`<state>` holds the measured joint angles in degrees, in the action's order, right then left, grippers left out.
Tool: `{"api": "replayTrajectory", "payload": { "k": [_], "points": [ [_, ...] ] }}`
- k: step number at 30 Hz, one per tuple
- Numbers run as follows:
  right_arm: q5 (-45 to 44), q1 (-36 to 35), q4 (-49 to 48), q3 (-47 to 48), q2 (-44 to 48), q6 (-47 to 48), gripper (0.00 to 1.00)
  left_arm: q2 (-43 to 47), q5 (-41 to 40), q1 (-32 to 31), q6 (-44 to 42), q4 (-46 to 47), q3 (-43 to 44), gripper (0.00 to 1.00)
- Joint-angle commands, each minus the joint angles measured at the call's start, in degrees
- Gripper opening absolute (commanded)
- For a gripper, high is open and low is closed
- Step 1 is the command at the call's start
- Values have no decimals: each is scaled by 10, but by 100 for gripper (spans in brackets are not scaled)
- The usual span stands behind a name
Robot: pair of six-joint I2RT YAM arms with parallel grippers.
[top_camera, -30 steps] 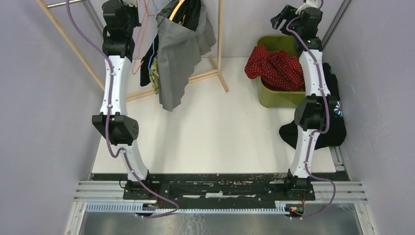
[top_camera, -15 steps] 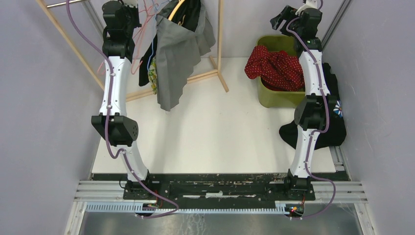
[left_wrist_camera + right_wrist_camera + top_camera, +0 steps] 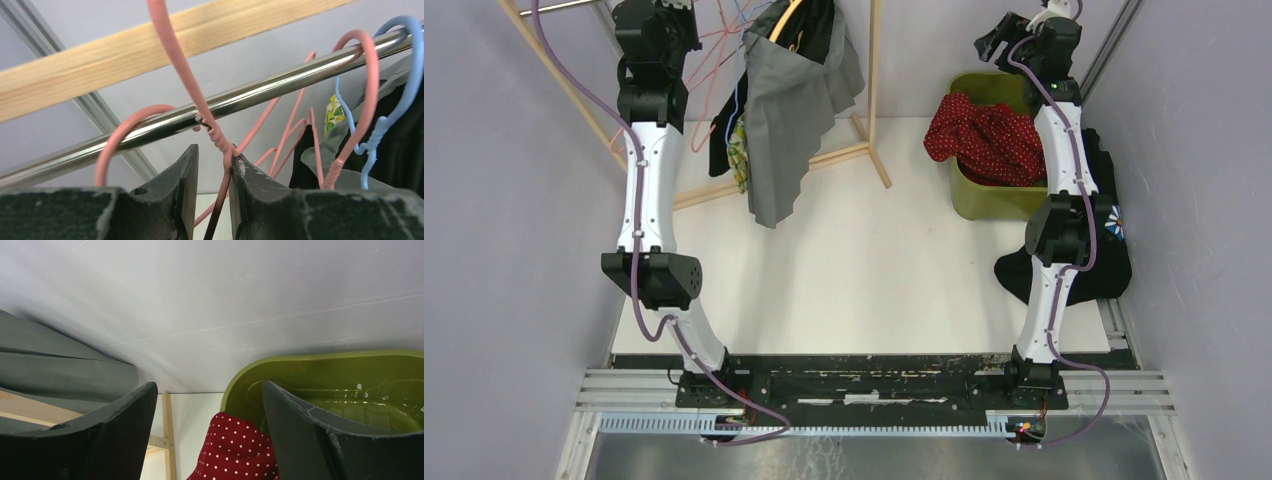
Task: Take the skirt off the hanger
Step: Place the hanger at the clothesline.
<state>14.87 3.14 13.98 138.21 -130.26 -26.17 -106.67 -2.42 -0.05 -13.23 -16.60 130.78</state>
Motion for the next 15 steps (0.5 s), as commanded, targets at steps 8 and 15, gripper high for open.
{"api": "replayTrajectory", "payload": {
  "k": [8, 15],
  "points": [
    [16, 3, -30, -6, 28, -1, 83, 90, 25, 5, -5, 19, -50, 44],
    [22, 3, -27, -10, 34, -2, 83, 105, 29, 6, -2, 18, -85, 44]
  ]
}}
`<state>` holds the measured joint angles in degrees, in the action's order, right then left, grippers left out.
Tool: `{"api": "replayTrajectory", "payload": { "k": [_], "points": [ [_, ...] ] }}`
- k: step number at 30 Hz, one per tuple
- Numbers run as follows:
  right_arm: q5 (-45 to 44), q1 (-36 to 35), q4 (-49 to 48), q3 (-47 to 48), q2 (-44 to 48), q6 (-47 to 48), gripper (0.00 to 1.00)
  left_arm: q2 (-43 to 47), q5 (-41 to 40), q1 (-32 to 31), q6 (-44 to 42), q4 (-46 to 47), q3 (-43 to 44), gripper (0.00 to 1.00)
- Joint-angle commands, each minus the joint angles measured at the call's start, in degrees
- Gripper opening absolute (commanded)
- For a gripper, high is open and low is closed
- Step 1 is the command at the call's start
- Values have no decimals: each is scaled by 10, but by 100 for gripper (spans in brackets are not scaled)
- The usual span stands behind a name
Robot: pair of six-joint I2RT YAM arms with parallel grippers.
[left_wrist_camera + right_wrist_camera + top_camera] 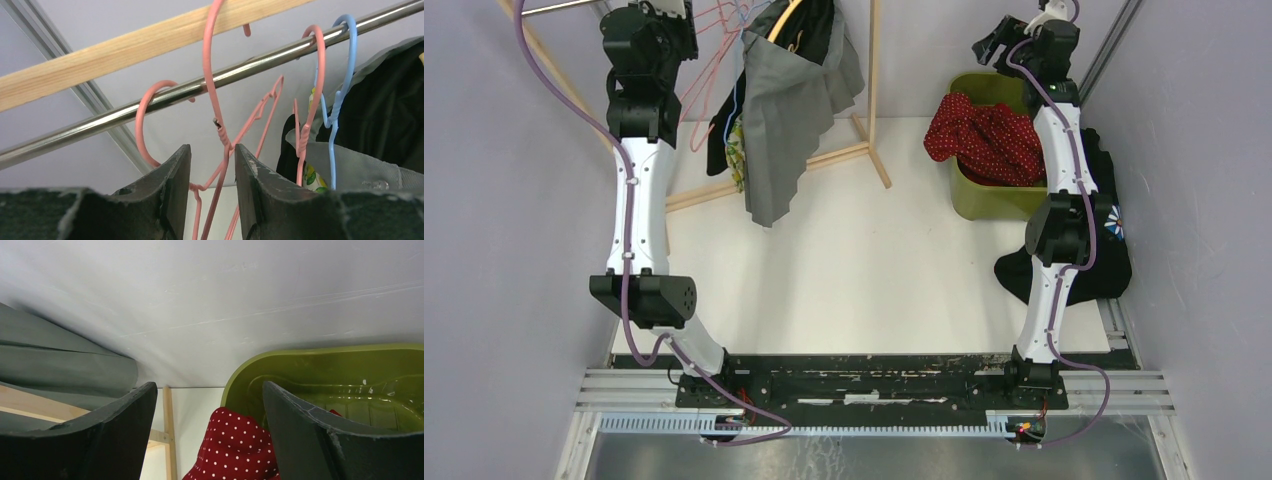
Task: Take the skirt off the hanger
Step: Place the hanger at the clothesline.
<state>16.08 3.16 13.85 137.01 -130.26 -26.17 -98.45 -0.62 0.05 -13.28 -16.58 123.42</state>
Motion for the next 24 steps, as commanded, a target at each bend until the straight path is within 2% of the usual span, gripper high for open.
{"api": "replayTrajectory", "payload": {
  "k": [1, 4, 13, 20, 24],
  "points": [
    [10, 4, -25, 2, 35, -2, 83, 24, 10, 5, -2, 19, -14, 42],
    [10, 6, -25, 0, 37, -3, 83, 21, 11, 6, 1, 22, -22, 36],
    [15, 11, -26, -4, 41, -4, 83, 22, 12, 6, 3, 28, -26, 46],
    [17, 11, -29, -10, 45, -4, 83, 33, 23, 6, 5, 28, -27, 48],
    [18, 11, -28, -15, 49, -1, 83, 51, 24, 6, 0, 27, -37, 54]
  ]
}}
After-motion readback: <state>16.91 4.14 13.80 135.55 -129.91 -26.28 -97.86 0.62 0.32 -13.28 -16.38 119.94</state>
